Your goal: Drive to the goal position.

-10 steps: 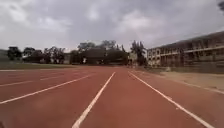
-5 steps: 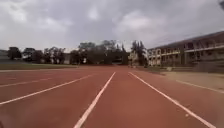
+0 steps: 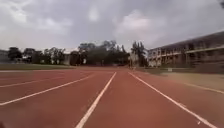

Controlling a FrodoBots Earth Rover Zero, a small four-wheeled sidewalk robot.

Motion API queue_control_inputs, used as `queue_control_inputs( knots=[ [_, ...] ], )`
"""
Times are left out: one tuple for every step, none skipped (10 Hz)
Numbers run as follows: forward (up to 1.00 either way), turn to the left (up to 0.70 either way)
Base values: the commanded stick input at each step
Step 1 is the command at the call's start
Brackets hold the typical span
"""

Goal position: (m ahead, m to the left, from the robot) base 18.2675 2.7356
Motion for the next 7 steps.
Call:
queue_control_inputs(
  knots=[
    [0.45,0.00],
    [0.45,0.00],
    [0.45,0.00],
    [0.45,0.00],
    [0.45,0.00],
    [0.45,0.00],
    [0.45,0.00]
  ],
)
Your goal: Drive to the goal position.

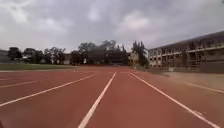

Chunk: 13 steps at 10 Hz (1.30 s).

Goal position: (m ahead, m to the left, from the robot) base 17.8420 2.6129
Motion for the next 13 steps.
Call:
queue_control_inputs(
  knots=[
    [0.45,0.00],
    [0.45,0.00],
    [0.45,0.00],
    [0.45,0.00],
    [0.45,0.00],
    [0.45,0.00],
    [0.45,0.00],
    [0.45,0.00],
    [0.45,0.00],
    [0.45,0.00],
    [0.45,0.00],
    [0.45,0.00],
    [0.45,0.00]
  ],
)
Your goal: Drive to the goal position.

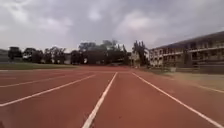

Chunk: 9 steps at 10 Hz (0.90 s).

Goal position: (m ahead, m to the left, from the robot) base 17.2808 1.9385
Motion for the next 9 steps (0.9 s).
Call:
queue_control_inputs(
  knots=[
    [0.45,0.00],
    [0.45,0.00],
    [0.45,0.00],
    [0.45,0.00],
    [0.45,0.00],
    [0.45,0.00],
    [0.45,0.00],
    [0.45,0.00],
    [0.45,0.00]
  ],
)
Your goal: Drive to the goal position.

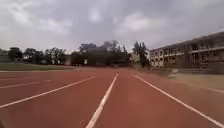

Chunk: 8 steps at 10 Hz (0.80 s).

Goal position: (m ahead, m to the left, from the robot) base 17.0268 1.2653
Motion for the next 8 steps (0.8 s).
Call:
queue_control_inputs(
  knots=[
    [0.45,0.00],
    [0.45,0.00],
    [0.45,0.00],
    [0.45,0.00],
    [0.45,0.00],
    [0.45,0.00],
    [0.45,0.00],
    [0.45,0.00]
  ],
)
